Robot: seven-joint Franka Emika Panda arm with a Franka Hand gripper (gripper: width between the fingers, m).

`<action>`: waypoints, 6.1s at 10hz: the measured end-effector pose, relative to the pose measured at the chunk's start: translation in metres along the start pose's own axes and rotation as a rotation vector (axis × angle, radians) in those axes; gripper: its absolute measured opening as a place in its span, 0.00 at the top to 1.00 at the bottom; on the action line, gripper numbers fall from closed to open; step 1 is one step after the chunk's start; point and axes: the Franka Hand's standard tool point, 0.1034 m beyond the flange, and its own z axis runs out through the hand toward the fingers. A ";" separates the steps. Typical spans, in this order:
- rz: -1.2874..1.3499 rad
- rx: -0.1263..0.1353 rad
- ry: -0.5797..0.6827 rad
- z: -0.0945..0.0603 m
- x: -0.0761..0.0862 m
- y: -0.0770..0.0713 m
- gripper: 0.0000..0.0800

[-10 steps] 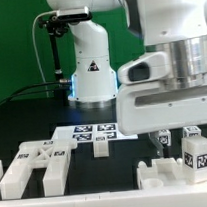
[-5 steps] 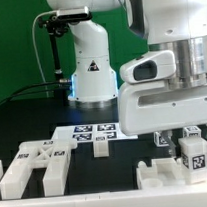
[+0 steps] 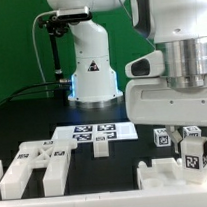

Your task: Assemble chair

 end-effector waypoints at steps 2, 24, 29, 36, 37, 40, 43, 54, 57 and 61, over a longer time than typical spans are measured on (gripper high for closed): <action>0.433 0.010 -0.005 0.001 -0.004 -0.004 0.64; -0.061 0.010 0.091 0.005 0.009 0.000 0.64; 0.645 0.055 0.016 0.006 0.007 0.004 0.64; -0.131 0.061 0.031 0.003 0.008 -0.003 0.21; -0.164 0.058 0.030 0.004 0.005 -0.004 0.19; -0.423 0.043 0.048 0.004 0.007 -0.003 0.19; -0.540 0.027 0.067 0.006 0.007 -0.004 0.32; 0.837 0.050 -0.016 0.007 0.006 0.001 0.64; 0.971 0.044 -0.010 0.007 0.009 0.005 0.64; 0.930 0.046 -0.009 0.006 0.009 0.005 0.23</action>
Offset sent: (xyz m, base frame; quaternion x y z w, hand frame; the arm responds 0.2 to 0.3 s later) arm 0.0079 0.0046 0.0070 0.0456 0.0229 0.2797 0.9587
